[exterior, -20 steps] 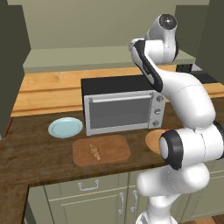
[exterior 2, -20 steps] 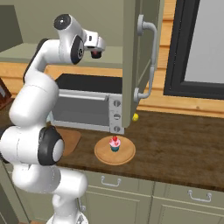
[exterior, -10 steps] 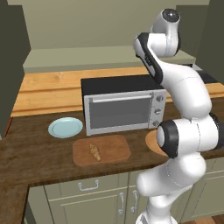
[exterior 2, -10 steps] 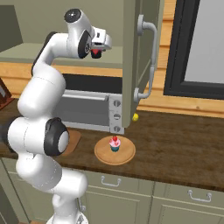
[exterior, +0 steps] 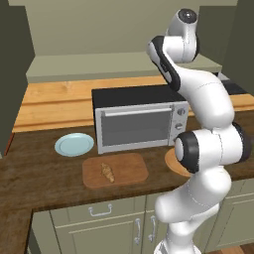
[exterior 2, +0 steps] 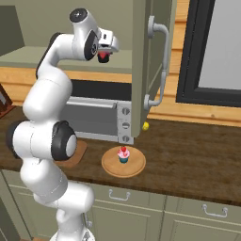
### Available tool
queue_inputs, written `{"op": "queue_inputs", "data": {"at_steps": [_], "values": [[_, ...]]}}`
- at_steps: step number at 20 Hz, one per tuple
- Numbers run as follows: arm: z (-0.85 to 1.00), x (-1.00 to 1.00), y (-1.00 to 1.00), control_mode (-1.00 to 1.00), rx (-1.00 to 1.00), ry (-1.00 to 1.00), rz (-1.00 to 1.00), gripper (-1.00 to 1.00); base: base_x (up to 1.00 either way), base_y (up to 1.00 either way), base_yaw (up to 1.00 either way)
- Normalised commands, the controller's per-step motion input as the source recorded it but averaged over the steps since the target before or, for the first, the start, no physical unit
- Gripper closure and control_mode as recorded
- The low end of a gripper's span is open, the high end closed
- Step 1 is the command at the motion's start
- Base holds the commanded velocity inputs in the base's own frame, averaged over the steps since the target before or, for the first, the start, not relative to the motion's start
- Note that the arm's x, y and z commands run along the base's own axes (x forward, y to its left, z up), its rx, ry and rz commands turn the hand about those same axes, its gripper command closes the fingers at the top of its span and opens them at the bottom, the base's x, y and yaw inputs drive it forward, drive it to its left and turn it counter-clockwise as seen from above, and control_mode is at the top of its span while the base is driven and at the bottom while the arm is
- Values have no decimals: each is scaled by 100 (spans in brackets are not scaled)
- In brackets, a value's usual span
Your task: From the different types of pastries on the counter, select a croissant and place it on the cutting board. Then retrieve a jar of jam from the cabinet and place it alongside the croissant on the cutting board.
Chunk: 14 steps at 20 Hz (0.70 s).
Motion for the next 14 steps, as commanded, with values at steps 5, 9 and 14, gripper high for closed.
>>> {"op": "queue_inputs", "data": {"at_steps": [5,9,14], "values": [[-14,3,0,-100,0,1,0,-100,0,0,0],[-4,29,0,-100,0,0,0,-100,0,0,0],[0,50,0,-100,0,0,0,-100,0,0,0]]}}
